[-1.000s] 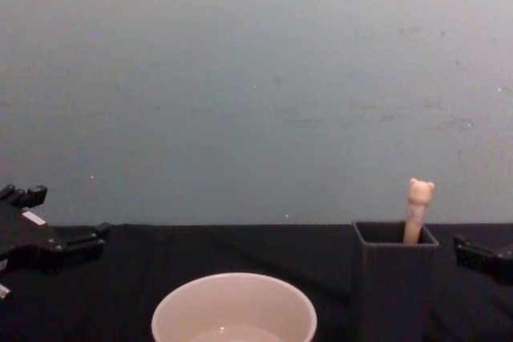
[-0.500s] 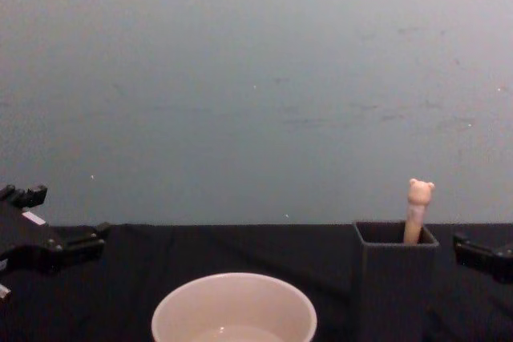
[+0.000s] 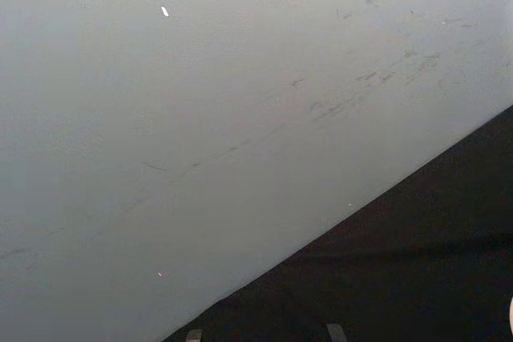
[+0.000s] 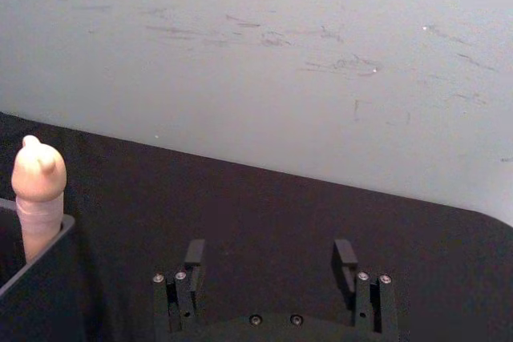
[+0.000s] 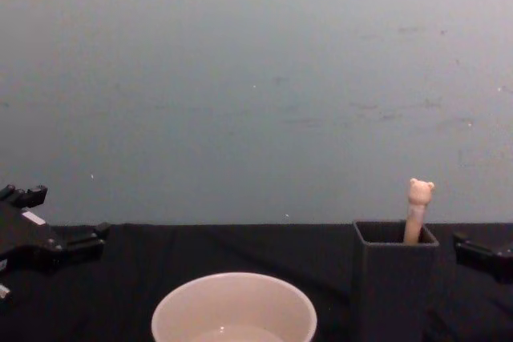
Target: Pick up the stirring spoon with one hand, stir inside the cup, then place it back in its original position.
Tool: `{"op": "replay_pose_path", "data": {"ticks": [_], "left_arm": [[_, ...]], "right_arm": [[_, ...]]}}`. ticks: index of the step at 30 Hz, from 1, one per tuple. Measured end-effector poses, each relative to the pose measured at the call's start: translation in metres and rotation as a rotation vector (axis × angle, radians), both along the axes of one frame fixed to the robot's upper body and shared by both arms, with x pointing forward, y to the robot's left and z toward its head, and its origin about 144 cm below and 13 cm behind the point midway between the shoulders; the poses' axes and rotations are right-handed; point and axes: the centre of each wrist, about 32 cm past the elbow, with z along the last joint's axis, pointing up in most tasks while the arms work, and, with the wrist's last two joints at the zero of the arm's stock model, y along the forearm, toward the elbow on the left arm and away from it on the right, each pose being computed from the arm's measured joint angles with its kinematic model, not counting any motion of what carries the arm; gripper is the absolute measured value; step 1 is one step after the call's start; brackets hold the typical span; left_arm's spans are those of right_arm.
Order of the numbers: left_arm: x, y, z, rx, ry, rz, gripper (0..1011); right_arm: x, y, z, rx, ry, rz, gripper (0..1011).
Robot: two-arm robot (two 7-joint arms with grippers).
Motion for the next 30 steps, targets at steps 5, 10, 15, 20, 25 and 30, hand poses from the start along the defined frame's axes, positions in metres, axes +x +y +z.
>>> {"op": "replay_pose_path", "data": {"ticks": [5, 10, 15, 20, 25, 30], "left_arm": [[0.0000, 0.0000, 0.0000, 0.000, 0.000, 0.000, 1001], [0.0000, 0.0000, 0.0000, 0.000, 0.000, 0.000, 1001], [0.0000, 0.0000, 0.0000, 0.000, 0.000, 0.000, 1001], [0.0000, 0.0000, 0.0000, 0.000, 0.000, 0.000, 1002], [0.0000, 0.0000, 0.0000, 0.000, 0.000, 0.000, 1001], [0.0000, 0.0000, 0.0000, 0.000, 0.000, 0.000, 1001]], "right_arm": [[0.0000, 0.0000, 0.0000, 0.000, 0.000, 0.000, 1002], [0.0000, 0.0000, 0.0000, 0.000, 0.000, 0.000, 1002], [0.0000, 0.0000, 0.0000, 0.000, 0.000, 0.000, 1002], [0.0000, 0.0000, 0.0000, 0.000, 0.000, 0.000, 1002], [0.0000, 0.0000, 0.0000, 0.000, 0.000, 0.000, 1002], [0.0000, -0.0001, 0.0000, 0.000, 0.000, 0.000, 1002]]}}
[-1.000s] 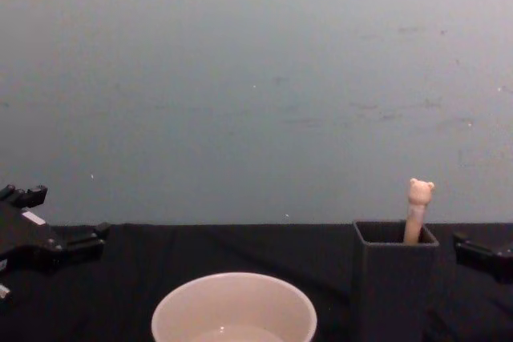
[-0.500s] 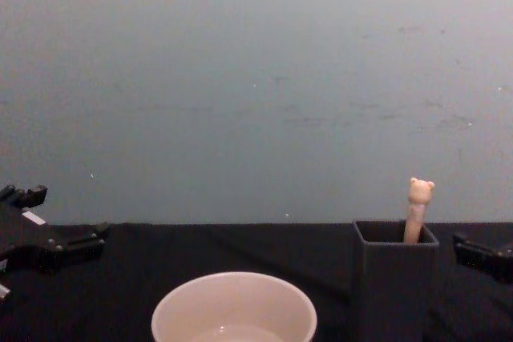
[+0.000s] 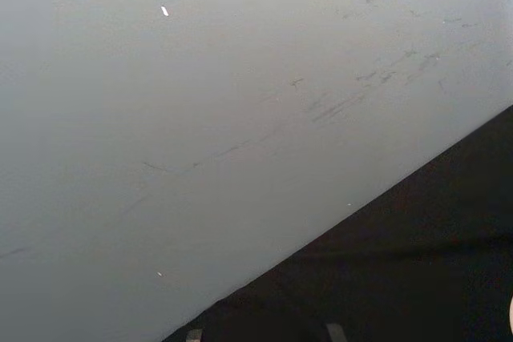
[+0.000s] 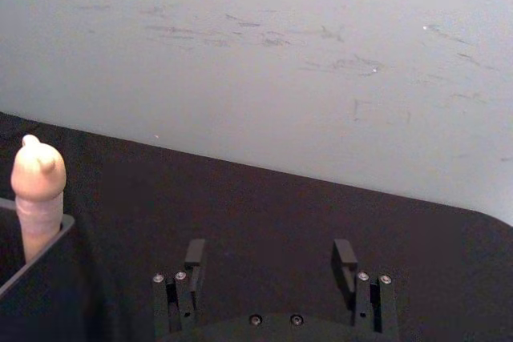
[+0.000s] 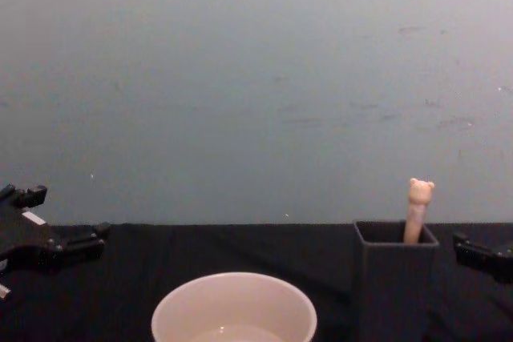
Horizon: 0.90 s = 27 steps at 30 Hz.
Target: Pick up the stirring spoon with one hand, stir inside the cup, then place it back in its original position.
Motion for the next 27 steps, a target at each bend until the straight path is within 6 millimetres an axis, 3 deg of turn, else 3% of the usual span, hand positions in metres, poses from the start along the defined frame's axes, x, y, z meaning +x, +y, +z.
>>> {"op": "replay_pose_path", "data": {"ticks": [27], "left_arm": [[0.0000, 0.0000, 0.0000, 0.000, 0.000, 0.000, 1001]], "right_arm": [[0.0000, 0.0000, 0.0000, 0.000, 0.000, 0.000, 1002]]}}
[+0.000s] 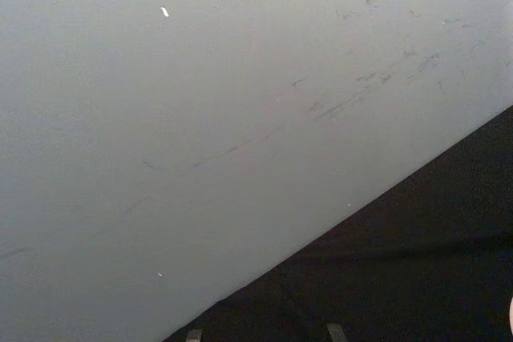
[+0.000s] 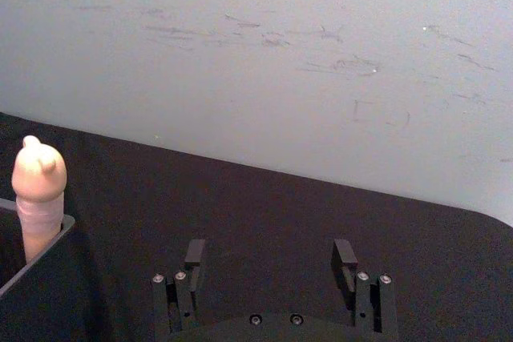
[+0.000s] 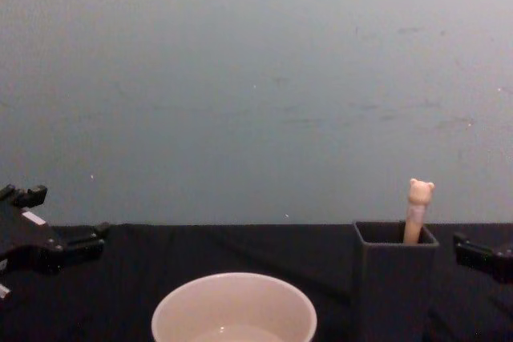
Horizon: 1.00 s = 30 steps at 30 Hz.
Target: Pick up the stirring spoon with one hand, stir inside the cup, then place it back in its original position.
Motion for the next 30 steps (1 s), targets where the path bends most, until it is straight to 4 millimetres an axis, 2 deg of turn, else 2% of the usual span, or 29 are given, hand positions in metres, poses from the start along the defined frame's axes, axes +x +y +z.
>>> {"op": "replay_pose_path", "data": {"ticks": [30], "left_arm": [[0.0000, 0.0000, 0.0000, 0.000, 0.000, 0.000, 1001]], "right_arm": [[0.0000, 0.0000, 0.0000, 0.000, 0.000, 0.000, 1002]]}}
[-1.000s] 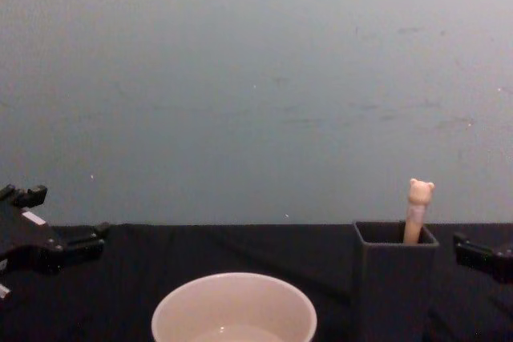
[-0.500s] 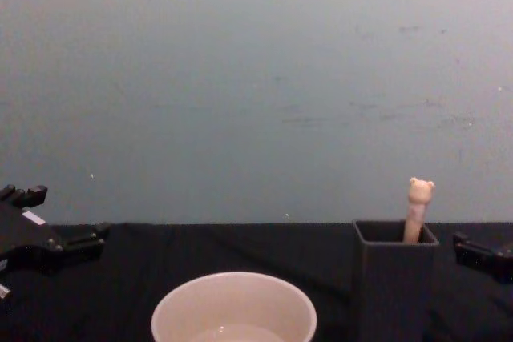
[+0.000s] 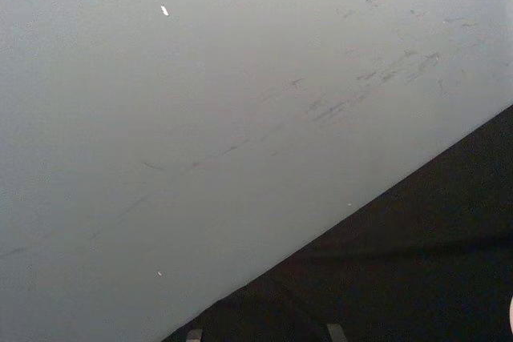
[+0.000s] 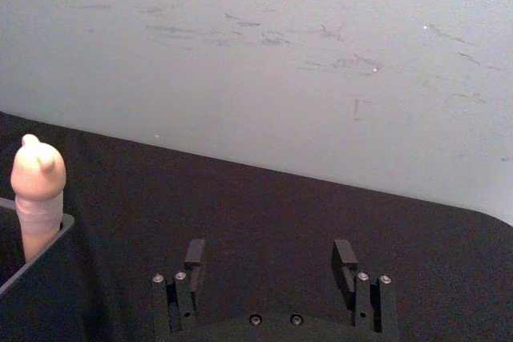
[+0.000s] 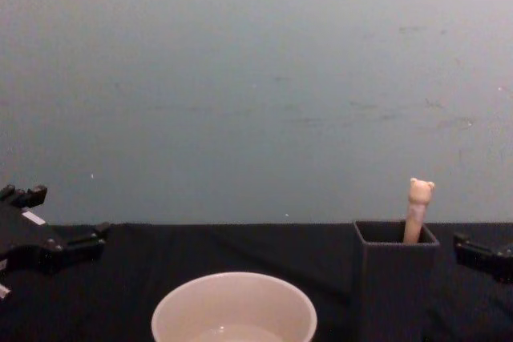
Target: Pick up the stirring spoon with one hand, stir inside the cup, then place it back in its original position.
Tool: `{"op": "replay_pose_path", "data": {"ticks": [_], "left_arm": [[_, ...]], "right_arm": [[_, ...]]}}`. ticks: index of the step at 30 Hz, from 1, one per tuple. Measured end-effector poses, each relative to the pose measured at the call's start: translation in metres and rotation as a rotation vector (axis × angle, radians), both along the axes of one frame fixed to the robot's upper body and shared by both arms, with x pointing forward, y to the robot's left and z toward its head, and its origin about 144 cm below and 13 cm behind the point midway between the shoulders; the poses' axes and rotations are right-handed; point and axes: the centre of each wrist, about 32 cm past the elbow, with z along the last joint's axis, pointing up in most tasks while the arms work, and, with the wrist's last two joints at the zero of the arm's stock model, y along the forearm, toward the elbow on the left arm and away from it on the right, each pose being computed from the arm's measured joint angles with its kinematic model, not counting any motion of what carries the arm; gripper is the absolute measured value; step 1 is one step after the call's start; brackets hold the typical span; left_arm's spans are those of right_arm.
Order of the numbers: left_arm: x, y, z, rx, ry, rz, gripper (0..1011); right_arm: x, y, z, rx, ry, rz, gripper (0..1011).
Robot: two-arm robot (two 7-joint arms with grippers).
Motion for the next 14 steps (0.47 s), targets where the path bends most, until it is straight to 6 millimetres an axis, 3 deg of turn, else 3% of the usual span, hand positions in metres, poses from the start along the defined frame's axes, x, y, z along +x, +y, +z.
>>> {"op": "replay_pose_path", "data": {"ticks": [14], "left_arm": [[0.0000, 0.0000, 0.0000, 0.000, 0.000, 0.000, 1001]], "right_arm": [[0.0000, 0.0000, 0.0000, 0.000, 0.000, 0.000, 1002]]}}
